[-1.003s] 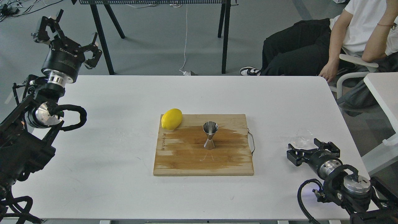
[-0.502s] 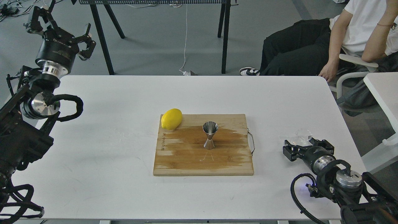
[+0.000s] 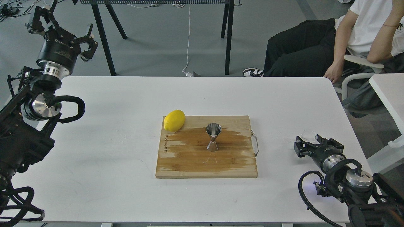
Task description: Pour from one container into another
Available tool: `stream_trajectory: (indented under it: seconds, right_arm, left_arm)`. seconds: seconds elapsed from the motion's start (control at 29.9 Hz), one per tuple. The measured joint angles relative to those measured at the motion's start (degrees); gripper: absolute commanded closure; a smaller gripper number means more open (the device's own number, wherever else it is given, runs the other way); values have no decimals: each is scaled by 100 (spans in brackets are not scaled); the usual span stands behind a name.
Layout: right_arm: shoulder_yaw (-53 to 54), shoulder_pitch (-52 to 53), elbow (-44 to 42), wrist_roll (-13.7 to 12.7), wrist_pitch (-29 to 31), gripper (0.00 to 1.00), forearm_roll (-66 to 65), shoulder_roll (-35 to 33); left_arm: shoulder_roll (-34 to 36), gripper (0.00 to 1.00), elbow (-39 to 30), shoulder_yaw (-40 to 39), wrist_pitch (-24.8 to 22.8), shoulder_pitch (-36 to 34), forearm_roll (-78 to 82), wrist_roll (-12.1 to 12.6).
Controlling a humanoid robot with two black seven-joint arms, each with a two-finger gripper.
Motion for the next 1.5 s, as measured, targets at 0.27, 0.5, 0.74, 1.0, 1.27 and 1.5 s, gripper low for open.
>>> stream_trajectory:
  seconds: [0.27,0.5,0.74,1.0,1.27,1.5]
  right_arm:
    - [-46,29,-52,5,-28,47,-9,59]
    - [-9,29,-94,-9,30,61,-9,123]
    - [-19,21,-53,-16,140,73,-7,157]
    - [-387,-140,609,-21,178,76,-29,127]
    - [-530,-319,2330,42,-360,76,-215,-235]
    - [-542,-131,3172,51,-1068,77,-1534,-156]
  left_arm:
    - [14,0,0,1,-2,6,0,1]
    - [37,0,0,-4,5,62,9,-5]
    - [127,0,0,-24,7,64,9,-8]
    - [129,0,0,-35,32,36,10,-8]
    - [163,0,-1,-40,3,31,5,20]
    - [211,0,-5,-16,11,44,1,16]
